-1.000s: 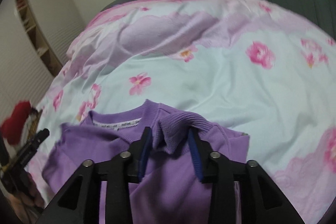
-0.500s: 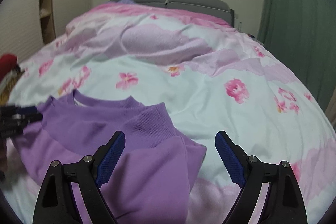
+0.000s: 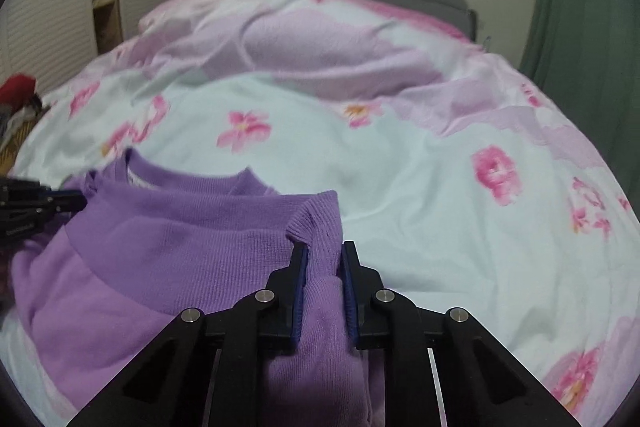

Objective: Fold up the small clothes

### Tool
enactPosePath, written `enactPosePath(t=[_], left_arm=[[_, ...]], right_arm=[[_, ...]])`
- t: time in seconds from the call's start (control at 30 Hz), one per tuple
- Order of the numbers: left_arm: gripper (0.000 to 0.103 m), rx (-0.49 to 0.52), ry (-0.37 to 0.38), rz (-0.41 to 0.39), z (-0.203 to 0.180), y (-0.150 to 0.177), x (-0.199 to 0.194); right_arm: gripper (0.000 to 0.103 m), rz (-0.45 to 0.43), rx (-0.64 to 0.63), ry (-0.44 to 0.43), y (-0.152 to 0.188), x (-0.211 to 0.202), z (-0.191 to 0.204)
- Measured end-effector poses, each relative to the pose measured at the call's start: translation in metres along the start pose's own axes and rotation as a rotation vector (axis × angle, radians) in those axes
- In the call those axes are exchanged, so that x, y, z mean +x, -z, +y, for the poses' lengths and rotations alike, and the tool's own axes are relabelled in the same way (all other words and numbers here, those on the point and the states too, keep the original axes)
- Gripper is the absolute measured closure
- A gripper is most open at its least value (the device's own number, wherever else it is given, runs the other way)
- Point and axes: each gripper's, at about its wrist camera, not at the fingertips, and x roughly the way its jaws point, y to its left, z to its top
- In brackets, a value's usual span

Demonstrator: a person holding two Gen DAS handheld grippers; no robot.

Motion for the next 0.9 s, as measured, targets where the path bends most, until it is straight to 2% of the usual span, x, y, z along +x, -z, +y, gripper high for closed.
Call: enactPosePath(t=[0.17, 0.3, 0.37, 0.4, 0.43, 0.5, 0.57, 0.67, 0.7, 0.9], left_arm=[[0.096, -0.014, -0.054, -0.069, 0.004, -0.017, -0.008], [0.096, 0.0, -0.044, -0.017, 0.004, -0.02, 0.012], [0.096, 0.022, -0.044, -0.028, 0.001, -0.014, 0.01], [0.096, 0.02, -0.036, -0.039, 0.001, -0.013, 0.005], [0.096, 0.008, -0.026, -0.047, 0.001, -0.012, 0.0], [0.095, -0.006, -0.023, -0.058, 0.002, -0.01, -0.012], [0.09, -0.002, -0.028, -0.066, 0.0, -0.006, -0.023], [0.063, -0.023, -0.038, -0.089, -0.002, 0.005, -0.045], [0.059, -0.032, -0.047, -0.096, -0.003, 0.011, -0.052], [0.053, -0.097, -0.094, -0.089, -0.006, 0.049, -0.074]], right_arm=[[0.087, -0.065, 0.055, 0.039, -0.014, -0.008, -0.009], [0.085, 0.059, 0.042, 0.05, -0.006, 0.027, -0.007], [0.08, 0.101, 0.058, 0.042, 0.0, 0.035, -0.009], [0.07, 0.091, 0.068, 0.047, 0.0, 0.032, -0.011], [0.052, 0.079, 0.072, 0.069, -0.001, 0.025, -0.011], [0.032, 0.048, 0.062, 0.108, -0.002, 0.014, -0.011], [0.032, 0.019, 0.049, 0.109, -0.003, 0.0, -0.009], [0.032, -0.003, 0.043, 0.102, -0.001, -0.022, -0.006], [0.032, -0.009, 0.042, 0.095, 0.001, -0.028, -0.004], [0.032, -0.02, 0.064, 0.082, 0.03, -0.065, 0.011]])
